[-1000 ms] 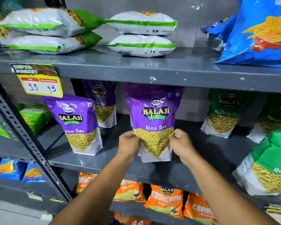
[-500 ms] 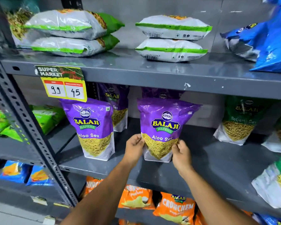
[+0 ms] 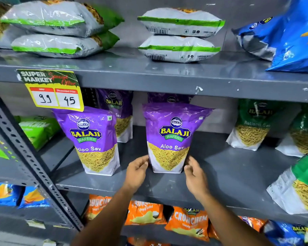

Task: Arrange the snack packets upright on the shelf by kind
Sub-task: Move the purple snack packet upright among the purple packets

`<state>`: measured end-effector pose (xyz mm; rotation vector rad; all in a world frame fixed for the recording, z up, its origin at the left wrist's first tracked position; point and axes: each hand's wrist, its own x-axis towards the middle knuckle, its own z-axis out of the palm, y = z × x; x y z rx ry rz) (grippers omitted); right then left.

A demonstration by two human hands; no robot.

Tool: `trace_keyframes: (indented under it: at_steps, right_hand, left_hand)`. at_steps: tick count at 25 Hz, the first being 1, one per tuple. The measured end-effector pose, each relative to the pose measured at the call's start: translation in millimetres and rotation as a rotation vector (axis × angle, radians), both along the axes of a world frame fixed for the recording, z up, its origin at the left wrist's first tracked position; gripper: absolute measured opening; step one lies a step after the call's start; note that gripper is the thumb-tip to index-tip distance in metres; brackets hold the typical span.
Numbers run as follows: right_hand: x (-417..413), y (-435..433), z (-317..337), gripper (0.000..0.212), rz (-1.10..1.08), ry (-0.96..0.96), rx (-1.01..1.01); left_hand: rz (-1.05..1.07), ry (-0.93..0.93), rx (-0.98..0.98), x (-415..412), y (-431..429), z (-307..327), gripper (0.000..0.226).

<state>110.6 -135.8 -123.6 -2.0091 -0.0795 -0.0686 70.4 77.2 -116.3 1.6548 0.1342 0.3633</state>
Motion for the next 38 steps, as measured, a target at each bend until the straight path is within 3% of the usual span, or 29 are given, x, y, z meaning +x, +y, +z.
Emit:
trace_keyframes:
  at_steps: [6, 17, 38]
  right_hand:
    - [-5, 0, -1, 0.042, 0.066, -0.014, -0.131]
    - [-24, 6, -3, 0.026, 0.219, -0.182, -0.224]
    - [-21, 4, -3, 0.028, 0.202, -0.133, -0.1]
  left_hand:
    - [-0.017, 0.001, 0.016, -1, -2, -3, 0.034]
    - [0.052, -0.013, -0.055, -31, 17, -14, 0.046]
    - [0.084, 0.072, -0.004, -43, 10, -1, 0.045]
